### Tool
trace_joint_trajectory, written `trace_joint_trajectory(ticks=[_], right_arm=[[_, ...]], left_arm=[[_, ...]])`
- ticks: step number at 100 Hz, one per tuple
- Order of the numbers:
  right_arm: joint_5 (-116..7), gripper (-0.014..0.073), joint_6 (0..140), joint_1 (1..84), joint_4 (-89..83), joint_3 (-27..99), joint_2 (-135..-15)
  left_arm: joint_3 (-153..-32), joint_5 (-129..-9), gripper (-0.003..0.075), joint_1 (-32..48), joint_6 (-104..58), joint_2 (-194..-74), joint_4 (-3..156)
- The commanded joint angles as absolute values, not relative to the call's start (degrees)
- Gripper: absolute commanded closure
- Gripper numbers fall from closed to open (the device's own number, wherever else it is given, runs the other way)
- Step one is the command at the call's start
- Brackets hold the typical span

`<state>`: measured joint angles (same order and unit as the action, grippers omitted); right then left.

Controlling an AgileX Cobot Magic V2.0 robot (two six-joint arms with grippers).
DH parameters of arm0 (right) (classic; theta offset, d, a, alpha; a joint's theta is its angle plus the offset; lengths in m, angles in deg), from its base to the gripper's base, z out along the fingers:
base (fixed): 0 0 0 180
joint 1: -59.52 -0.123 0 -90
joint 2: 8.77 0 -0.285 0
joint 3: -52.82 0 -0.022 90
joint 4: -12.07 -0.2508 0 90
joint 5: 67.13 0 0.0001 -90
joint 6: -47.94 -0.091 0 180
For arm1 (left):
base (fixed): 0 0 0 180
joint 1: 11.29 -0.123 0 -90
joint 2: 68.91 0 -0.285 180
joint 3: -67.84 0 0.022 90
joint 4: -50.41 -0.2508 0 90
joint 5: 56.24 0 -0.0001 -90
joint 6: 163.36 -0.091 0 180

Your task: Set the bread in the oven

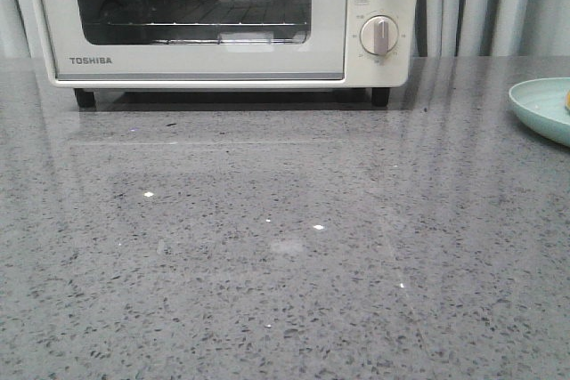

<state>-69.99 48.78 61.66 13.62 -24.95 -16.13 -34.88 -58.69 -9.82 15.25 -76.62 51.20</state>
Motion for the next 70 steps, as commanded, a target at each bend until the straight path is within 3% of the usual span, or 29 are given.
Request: trace_joint_trajectory(ticks=[1,70], right_arm=[[-74.6,0.0632,49.2,61.8,13.3,-26.5,-15.0],[-75.8,0.0632,49.4,61.8,14.2,-26.3,-15.0]], left_arm=[[-33.6,-54.1,0.0741,-10.0,15.4,-75.0,51.4],[-33.6,-53.9,0.0741,-10.0,15.4,-75.0,51.7]])
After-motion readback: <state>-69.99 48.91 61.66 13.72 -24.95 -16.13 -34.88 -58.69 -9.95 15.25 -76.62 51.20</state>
